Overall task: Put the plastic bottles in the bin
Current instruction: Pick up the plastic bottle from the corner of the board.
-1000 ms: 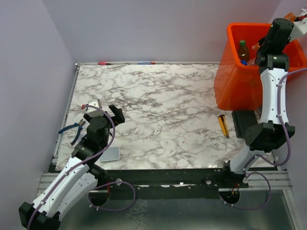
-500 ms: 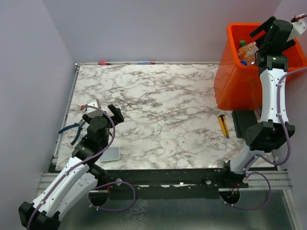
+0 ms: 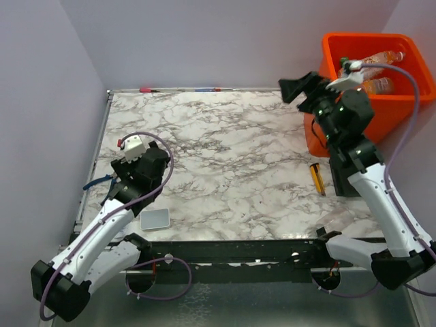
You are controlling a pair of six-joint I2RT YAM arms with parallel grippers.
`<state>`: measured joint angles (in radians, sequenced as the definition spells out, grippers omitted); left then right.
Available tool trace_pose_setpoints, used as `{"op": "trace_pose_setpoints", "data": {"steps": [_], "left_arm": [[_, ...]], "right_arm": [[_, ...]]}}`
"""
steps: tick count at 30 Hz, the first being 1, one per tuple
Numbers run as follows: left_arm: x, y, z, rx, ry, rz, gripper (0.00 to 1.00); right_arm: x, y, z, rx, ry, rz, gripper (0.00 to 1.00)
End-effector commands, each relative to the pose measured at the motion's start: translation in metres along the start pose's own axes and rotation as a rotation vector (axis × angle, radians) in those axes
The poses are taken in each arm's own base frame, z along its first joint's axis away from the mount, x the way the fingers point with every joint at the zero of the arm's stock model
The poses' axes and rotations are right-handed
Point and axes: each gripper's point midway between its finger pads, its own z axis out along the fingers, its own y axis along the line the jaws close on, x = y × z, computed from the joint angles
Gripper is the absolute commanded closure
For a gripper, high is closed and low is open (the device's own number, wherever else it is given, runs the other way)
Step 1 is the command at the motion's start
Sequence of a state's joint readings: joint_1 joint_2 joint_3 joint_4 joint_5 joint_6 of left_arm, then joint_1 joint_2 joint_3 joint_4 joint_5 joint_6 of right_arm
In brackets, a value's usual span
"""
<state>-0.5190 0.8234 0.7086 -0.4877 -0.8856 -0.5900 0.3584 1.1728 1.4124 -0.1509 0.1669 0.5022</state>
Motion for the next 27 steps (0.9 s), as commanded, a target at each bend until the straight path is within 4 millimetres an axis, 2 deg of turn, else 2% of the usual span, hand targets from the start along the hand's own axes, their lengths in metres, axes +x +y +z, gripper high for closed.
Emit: {"op": "trace_pose_setpoints", "data": {"steps": [1, 4, 6, 9, 11, 14, 18, 22, 27], "left_arm": [[-0.001, 0.038, -0.006, -0.228, 0.058, 0.152, 0.01], [-0.001, 0.051, -0.002, -0.308, 0.101, 0.2, 0.01], [-0.001, 0.06, 0.006, -0.342, 0.138, 0.16, 0.01], [0.01, 0.073, 0.022, -0.36, 0.263, 0.076, 0.01], [0.023, 0.081, 0.029, -0.392, 0.353, 0.024, 0.01], [0.043, 0.083, 0.026, -0.417, 0.432, -0.029, 0.01], [0.078, 0.104, 0.017, -0.508, 0.522, -0.068, 0.01], [0.082, 0.109, 0.009, -0.568, 0.54, -0.129, 0.01], [0.117, 0.123, 0.005, -0.672, 0.627, -0.181, 0.01]], "right_arm": [[0.14, 0.009, -0.016, -0.142, 0.307, -0.008, 0.0], [0.206, 0.013, -0.037, -0.206, 0.446, 0.021, 0.0], [0.24, 0.014, -0.049, -0.24, 0.515, 0.049, 0.0], [0.277, 0.014, -0.071, -0.285, 0.604, 0.113, 0.0], [0.289, 0.015, -0.082, -0.317, 0.632, 0.145, 0.0], [0.294, 0.015, -0.093, -0.346, 0.647, 0.16, 0.0], [0.29, 0.019, -0.104, -0.384, 0.648, 0.179, 0.0], [0.284, 0.029, -0.113, -0.434, 0.66, 0.214, 0.0], [0.274, 0.04, -0.118, -0.479, 0.653, 0.252, 0.0]]}}
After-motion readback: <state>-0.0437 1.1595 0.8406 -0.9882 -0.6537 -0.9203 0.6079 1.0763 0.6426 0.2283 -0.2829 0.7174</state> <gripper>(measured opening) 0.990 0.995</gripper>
